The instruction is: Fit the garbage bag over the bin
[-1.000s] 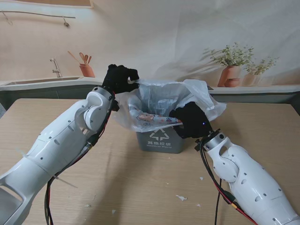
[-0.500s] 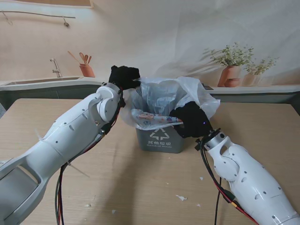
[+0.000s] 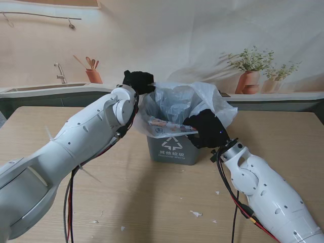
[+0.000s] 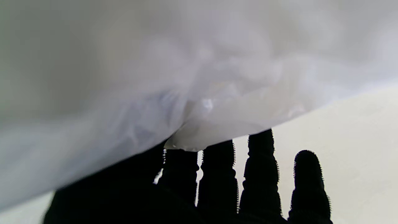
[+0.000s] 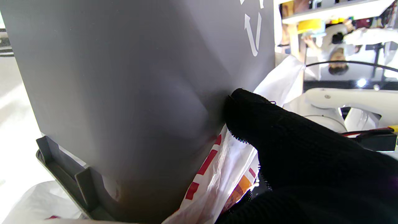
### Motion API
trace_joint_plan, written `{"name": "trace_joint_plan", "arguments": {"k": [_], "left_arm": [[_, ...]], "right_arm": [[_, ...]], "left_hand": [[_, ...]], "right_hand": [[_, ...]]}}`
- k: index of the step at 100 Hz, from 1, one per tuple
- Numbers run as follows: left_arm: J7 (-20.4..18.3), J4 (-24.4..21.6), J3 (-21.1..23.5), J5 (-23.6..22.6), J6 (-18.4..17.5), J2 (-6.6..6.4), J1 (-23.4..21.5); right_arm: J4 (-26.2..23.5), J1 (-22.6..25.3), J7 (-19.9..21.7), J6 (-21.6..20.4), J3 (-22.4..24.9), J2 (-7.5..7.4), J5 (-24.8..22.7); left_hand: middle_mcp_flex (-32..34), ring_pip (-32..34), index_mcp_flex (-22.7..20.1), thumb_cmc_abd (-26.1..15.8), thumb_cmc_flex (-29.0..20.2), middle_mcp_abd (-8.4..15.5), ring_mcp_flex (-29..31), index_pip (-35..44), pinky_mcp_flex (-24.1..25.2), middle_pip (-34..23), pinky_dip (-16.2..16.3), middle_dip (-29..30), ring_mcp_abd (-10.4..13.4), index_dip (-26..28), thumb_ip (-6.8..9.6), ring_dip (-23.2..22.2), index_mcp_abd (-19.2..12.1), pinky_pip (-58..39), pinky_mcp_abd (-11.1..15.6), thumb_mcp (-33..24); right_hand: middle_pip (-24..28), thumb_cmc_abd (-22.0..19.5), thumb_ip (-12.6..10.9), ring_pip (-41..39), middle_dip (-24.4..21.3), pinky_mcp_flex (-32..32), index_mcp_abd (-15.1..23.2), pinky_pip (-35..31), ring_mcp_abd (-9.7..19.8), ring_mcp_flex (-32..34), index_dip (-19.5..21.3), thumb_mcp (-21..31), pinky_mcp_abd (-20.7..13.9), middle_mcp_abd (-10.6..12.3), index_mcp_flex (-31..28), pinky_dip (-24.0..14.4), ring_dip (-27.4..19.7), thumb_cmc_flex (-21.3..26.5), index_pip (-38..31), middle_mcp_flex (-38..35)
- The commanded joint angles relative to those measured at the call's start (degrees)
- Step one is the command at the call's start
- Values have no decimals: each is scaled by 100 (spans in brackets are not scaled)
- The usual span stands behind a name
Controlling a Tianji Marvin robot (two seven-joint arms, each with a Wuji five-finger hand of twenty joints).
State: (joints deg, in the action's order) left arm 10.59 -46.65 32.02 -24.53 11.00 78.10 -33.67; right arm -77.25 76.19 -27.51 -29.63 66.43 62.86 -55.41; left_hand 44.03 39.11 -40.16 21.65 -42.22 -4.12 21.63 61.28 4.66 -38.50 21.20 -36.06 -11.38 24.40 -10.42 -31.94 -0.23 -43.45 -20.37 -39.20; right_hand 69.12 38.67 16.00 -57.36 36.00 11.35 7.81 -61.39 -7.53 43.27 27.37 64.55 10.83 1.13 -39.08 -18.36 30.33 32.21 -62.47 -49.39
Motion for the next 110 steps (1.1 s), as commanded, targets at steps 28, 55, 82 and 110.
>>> {"name": "trace_joint_plan", "arguments": {"k": [28,55,82,110], "left_arm": [[243,-1051,1006,-541,-433,-523,-827],[498,-1213,1309,-641,-344,-558,-942],[434,-469,744,-305,-193,-283,-518],[443,723,120,104,-155,183,-106]], "right_arm": [[38,140,123,31,-4,13,-78],[81,109,93,-64,-14,23,-57],[185,36,69,-195,-69,48,27],[236,49,68,-282,-35,85,169]], "left_hand": [[10,117,-131,467,-523,-130,55,155,99,-128,74,-63,45,65,-16,-154,20,-123,-84,-52],[-98,229,-32,424,-584,-172,-29,213,68,-201,53,-91,-3,65,-19,-231,83,-90,-60,16],[-54,277,-148,539,-520,-165,55,183,85,-241,226,0,-56,-130,18,-245,63,-436,-38,-34],[-8,304,-215,586,-494,-188,111,178,89,-250,360,53,-111,-237,5,-245,80,-711,-15,-97]], "right_hand": [[-10,-30,136,3,118,-46,1355,-34,95,-80,290,555,23,144,-298,-68,50,581,-386,88],[-19,-49,137,21,153,-61,1431,-24,141,-119,347,559,-11,214,-292,-64,50,589,-372,118],[-46,-71,141,20,175,-80,1526,-6,202,-155,389,532,-49,307,-296,-56,60,558,-325,129],[-77,-102,141,35,184,-135,1598,27,213,-220,434,498,-74,368,-283,-43,66,528,-291,140]]}}
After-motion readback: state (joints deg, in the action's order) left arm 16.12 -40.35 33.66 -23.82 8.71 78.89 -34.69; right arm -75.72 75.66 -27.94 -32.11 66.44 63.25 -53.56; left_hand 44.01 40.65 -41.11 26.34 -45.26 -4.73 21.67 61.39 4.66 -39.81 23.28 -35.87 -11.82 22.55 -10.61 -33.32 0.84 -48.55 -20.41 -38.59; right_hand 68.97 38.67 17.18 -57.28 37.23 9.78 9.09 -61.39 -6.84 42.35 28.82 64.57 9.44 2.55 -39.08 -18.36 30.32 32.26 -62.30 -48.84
